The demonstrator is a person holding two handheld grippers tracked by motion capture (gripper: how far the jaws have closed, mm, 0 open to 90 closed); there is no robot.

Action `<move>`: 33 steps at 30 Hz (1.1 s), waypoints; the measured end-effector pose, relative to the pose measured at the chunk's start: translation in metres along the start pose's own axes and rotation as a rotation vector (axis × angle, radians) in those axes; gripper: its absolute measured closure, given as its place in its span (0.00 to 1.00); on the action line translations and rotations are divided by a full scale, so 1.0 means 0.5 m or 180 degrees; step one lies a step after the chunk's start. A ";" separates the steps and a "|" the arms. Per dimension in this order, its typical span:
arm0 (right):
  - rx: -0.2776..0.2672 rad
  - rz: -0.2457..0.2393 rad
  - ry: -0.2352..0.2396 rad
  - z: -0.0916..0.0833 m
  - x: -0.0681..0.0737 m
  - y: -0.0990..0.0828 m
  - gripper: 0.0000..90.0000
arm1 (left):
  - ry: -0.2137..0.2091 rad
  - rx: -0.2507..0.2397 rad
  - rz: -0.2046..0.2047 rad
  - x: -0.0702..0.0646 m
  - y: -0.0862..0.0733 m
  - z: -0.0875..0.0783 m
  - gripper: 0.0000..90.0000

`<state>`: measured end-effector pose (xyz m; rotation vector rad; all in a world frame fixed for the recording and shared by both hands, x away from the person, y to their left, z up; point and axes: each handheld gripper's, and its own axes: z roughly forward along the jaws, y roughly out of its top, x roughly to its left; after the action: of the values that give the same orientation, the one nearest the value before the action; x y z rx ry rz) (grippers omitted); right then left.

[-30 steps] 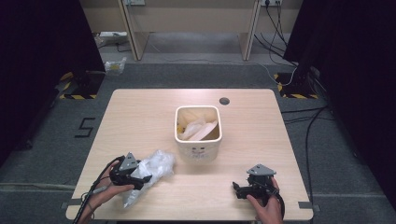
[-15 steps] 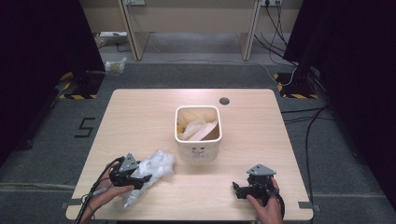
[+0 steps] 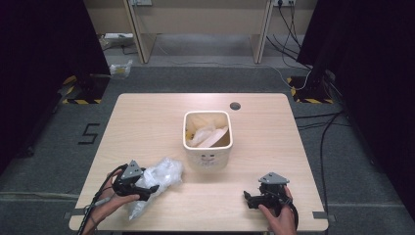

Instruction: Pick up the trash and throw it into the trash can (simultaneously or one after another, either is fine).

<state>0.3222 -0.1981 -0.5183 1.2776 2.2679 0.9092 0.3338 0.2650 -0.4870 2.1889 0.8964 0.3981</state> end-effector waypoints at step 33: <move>0.0001 -0.0022 0.0006 0.000 -0.001 0.000 0.01 | -0.0034 -0.0209 0.0219 0.005 0.015 -0.031 0.78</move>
<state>0.3224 -0.1984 -0.5182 1.2687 2.2727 0.9080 0.3310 0.2709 -0.4706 2.1639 0.7931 0.4423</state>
